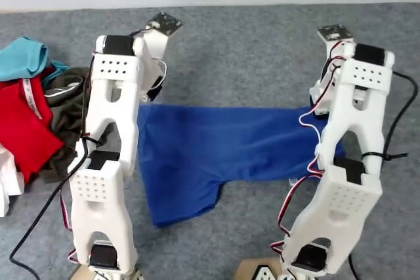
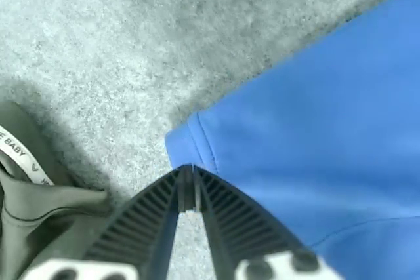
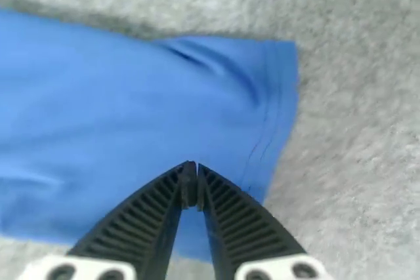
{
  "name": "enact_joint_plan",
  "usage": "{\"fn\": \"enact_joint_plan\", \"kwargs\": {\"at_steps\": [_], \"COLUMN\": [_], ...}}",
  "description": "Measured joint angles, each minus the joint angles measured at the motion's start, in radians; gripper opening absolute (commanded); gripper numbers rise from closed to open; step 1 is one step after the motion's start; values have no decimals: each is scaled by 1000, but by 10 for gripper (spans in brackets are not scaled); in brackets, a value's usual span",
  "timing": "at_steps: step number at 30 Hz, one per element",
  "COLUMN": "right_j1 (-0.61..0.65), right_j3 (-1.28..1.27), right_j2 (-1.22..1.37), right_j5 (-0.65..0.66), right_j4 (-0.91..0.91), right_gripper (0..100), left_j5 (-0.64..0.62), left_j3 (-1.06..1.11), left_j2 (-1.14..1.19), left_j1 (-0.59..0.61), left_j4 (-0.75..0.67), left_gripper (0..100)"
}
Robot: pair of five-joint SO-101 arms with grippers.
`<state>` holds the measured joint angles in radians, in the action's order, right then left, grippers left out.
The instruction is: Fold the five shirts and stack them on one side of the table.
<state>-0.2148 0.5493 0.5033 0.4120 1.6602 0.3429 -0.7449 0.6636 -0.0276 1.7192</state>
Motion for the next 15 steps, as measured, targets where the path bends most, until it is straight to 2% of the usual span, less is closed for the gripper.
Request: {"fn": "enact_joint_plan", "kwargs": {"at_steps": [5, 11, 15], "right_j1": [6, 6, 6], "right_j3": [0, -117, -218], "right_j2": [-9, -95, -109], "right_j5": [0, 0, 0], "right_j4": [89, 91, 87], "right_gripper": [9, 9, 9], "left_j5": [0, 2, 2], "left_j3": [63, 362, 557], "left_j2": [-6, -180, -276], "left_j1": [-21, -164, -187], "left_j4": [5, 5, -37], "left_gripper": [6, 6, 6]}}
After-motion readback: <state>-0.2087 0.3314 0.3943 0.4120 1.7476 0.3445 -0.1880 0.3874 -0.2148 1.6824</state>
